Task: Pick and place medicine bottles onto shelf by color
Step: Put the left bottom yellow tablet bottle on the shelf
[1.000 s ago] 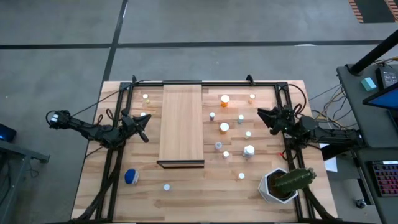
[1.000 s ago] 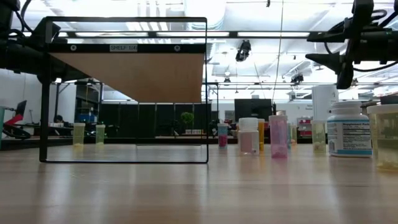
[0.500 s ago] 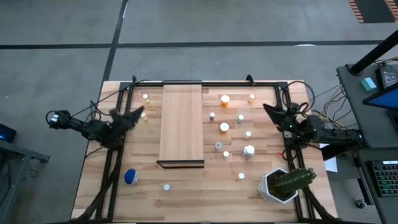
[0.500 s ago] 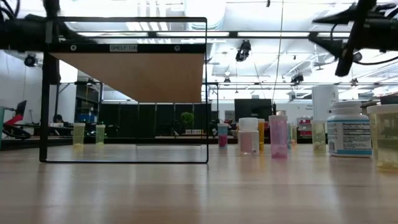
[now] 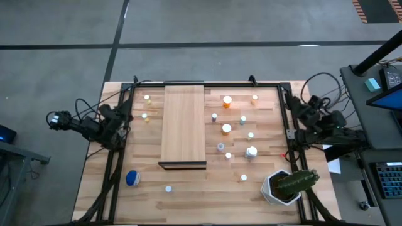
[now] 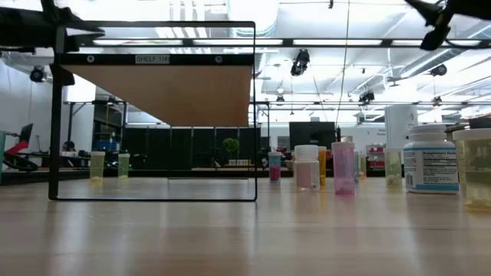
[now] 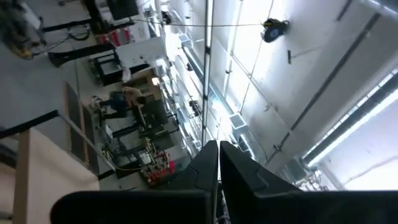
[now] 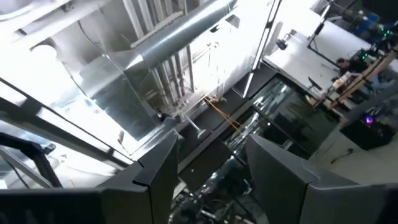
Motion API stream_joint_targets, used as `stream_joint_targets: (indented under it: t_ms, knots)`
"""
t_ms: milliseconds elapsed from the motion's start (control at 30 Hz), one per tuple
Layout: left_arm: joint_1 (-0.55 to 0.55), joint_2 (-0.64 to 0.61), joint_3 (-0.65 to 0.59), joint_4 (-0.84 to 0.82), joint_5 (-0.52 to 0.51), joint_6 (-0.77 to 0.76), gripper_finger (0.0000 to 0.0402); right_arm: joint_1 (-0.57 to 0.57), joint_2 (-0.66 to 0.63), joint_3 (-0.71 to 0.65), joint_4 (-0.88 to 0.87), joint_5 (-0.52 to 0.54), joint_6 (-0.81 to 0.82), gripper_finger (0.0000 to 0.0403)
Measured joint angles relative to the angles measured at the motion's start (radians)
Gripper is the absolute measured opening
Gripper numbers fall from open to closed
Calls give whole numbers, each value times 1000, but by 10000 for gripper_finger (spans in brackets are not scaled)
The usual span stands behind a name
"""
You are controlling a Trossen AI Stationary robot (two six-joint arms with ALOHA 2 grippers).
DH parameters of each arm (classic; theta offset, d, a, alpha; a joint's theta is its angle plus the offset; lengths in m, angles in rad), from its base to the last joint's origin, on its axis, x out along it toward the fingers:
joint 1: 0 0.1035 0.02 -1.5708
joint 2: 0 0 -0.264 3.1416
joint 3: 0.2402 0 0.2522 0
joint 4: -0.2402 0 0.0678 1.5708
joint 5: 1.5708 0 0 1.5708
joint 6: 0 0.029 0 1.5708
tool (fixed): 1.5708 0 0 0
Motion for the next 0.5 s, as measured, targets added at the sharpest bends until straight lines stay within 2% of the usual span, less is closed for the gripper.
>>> stream_joint_targets:
  t_ms: [67,200,367,500]
  knots:
    - [0,10,21,-4,16,-14,0,0,14,37,-32,19,-29,180]
    - [0,73,137,-2,113,89,0,0,81,104,-93,25,-67,180]
    - [1,212,328,-27,109,241,0,0,205,184,-154,26,-116,180]
    - [1,306,481,-188,31,281,0,0,300,234,-156,26,-126,180]
